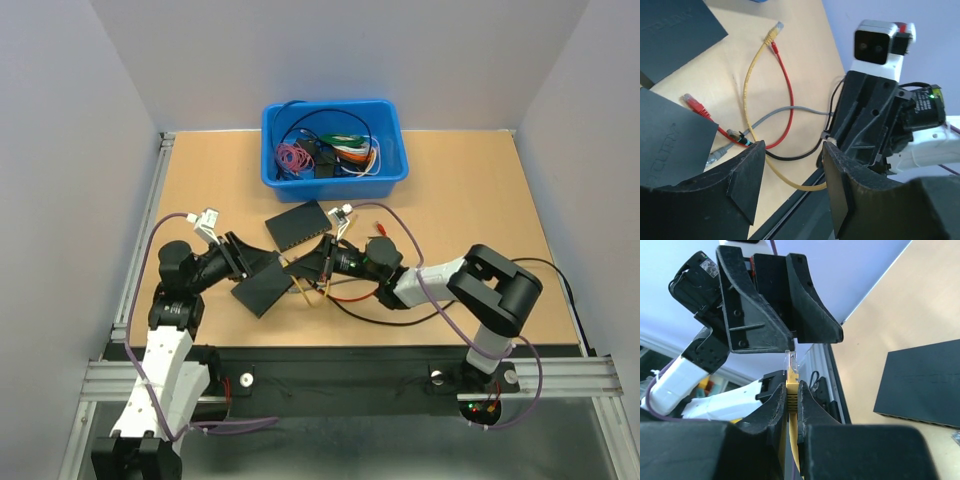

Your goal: Insert the plug into the switch port

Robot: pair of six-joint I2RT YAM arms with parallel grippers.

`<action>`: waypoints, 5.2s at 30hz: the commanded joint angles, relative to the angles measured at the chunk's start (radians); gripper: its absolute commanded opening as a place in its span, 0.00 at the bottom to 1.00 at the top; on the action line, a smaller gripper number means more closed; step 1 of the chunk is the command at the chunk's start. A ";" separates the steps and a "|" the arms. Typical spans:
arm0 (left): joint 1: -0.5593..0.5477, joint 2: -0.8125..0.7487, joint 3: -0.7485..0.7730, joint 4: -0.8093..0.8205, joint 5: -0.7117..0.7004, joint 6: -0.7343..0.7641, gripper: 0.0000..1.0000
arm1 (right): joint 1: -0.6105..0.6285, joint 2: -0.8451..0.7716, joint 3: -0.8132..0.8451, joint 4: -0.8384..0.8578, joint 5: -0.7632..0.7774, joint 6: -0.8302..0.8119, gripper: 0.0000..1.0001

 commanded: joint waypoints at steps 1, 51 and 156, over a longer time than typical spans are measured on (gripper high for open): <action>-0.018 -0.006 0.013 0.087 0.023 -0.010 0.60 | 0.007 0.051 0.030 0.230 -0.024 0.066 0.00; -0.217 -0.101 -0.057 0.034 -0.298 -0.064 0.56 | 0.047 0.117 0.048 0.570 0.031 0.152 0.00; -0.227 -0.204 -0.036 -0.123 -0.482 -0.099 0.00 | 0.403 -0.018 0.400 -0.721 0.928 -0.799 0.32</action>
